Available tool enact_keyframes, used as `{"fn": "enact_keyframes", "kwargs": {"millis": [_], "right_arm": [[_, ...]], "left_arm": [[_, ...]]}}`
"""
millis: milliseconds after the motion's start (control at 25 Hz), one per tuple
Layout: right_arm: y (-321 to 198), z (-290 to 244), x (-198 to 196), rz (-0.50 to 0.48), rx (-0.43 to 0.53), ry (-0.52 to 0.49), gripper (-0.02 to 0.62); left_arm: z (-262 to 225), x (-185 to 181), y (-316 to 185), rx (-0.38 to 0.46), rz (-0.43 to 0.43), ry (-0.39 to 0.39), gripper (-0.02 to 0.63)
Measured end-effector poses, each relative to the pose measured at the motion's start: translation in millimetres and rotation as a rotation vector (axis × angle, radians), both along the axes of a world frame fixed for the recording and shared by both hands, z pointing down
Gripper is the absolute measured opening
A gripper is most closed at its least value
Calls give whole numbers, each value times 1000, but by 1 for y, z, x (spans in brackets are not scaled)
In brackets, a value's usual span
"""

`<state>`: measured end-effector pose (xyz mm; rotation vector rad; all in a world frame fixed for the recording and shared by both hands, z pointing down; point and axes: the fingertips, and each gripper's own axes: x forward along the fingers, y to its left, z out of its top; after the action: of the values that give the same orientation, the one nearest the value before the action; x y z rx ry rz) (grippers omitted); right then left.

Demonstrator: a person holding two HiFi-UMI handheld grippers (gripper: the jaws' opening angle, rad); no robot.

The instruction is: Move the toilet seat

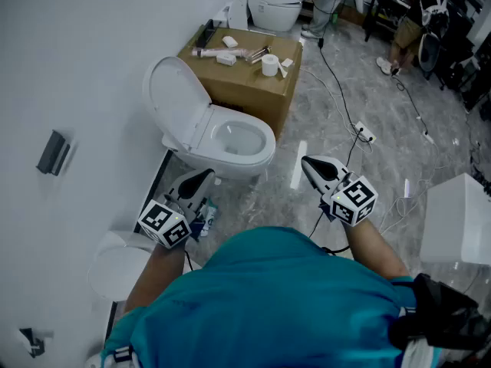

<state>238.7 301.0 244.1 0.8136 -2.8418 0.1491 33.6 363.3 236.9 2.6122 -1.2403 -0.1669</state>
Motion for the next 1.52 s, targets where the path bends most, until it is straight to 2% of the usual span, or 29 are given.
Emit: {"fn": "enact_keyframes", "kwargs": {"millis": [320,520,720,1040,1200,1360,1520], "right_arm": [[7,-10,18,-36,26,9,-2],[2,-18,28,-57,31,-23,-2],[-15,-29,54,-61,27,-77,-2],[-30,-24,103,-117,18,-80,-2],[-46,-18,124,-120,14,-88,-2],[-64,-7,122,-118,-12,-89,-2],[-84,1,105,-116,-27,-74,-1]], "left_arm": [[-7,27,11,23,-9,-20,3],[-9,38,10,23,-24,-40,3],[-18,62,1,38,-43,-51,3],[-17,109,-17,38,-94,-51,3],[-11,130,-29,29,-94,-49,3],[-3,133,-46,9,-78,-57,3],[4,116,-74,-8,-70,-37,3]]}}
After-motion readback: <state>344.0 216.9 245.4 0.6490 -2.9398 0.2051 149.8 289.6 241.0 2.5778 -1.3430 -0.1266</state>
